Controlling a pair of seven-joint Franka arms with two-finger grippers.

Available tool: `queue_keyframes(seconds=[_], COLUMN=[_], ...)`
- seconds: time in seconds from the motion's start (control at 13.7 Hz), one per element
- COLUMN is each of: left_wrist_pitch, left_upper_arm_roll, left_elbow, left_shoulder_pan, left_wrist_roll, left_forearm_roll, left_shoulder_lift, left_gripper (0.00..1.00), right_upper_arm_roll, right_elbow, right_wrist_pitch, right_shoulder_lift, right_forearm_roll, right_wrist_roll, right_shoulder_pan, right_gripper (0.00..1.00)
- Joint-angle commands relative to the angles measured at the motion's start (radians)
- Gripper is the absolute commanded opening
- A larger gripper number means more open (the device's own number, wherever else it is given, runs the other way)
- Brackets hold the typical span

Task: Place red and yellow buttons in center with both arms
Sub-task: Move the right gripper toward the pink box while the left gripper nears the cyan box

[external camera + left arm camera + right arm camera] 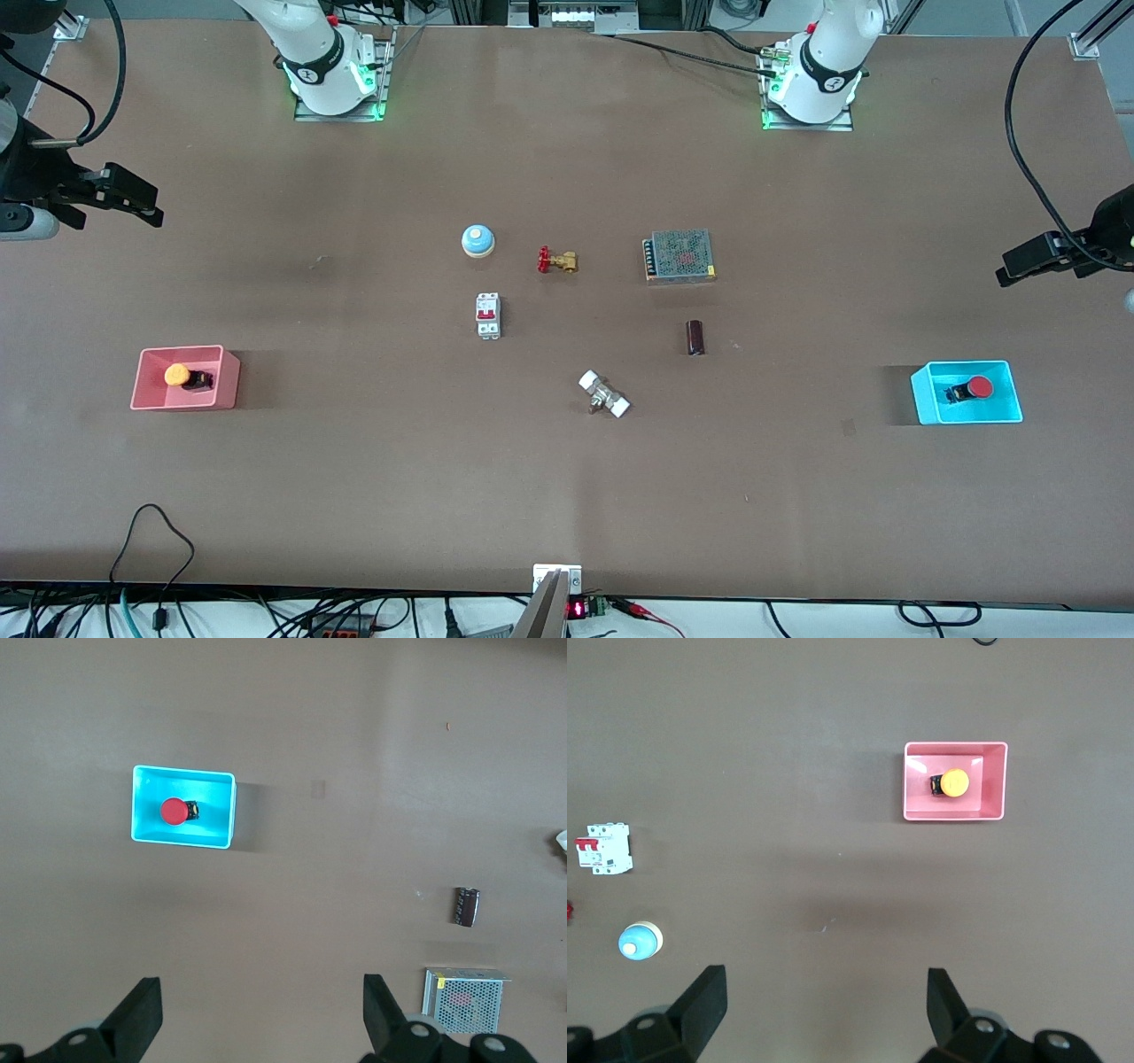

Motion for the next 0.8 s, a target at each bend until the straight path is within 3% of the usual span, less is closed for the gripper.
queue_keyframes(seconds=[0.0, 0.51, 0.73], left_wrist_pitch=[-0.012, -0.009, 0.000], left_upper_arm_roll=[-0.006, -0.005, 0.001], left_elbow=[-0.038, -0.026, 0.011], left_shoulder_pan=[0.007, 0.003, 0.006], left_wrist_roll=[0.001, -0.011, -0.005], left_forearm_roll=[0.008, 0.003, 0.016], left_shoulder_lift=[-0.034, -0.014, 0.061], left_gripper=[1.00, 1.00, 1.00], right_upper_arm_roll=[0.000, -0.003, -0.003], right_elbow=[-0.002, -0.001, -0.001], right_wrist_pitch=[-0.002, 0.017, 0.014], right_shoulder_lift=[-0.002, 0.046, 0.119], right_forearm_roll=[-0.010, -0.010, -0.012], right_wrist_roll=[0.011, 0.011, -0.001], right_shoulder_pan=[-0.007, -0.015, -0.055], right_gripper=[1.00, 1.00, 1.00])
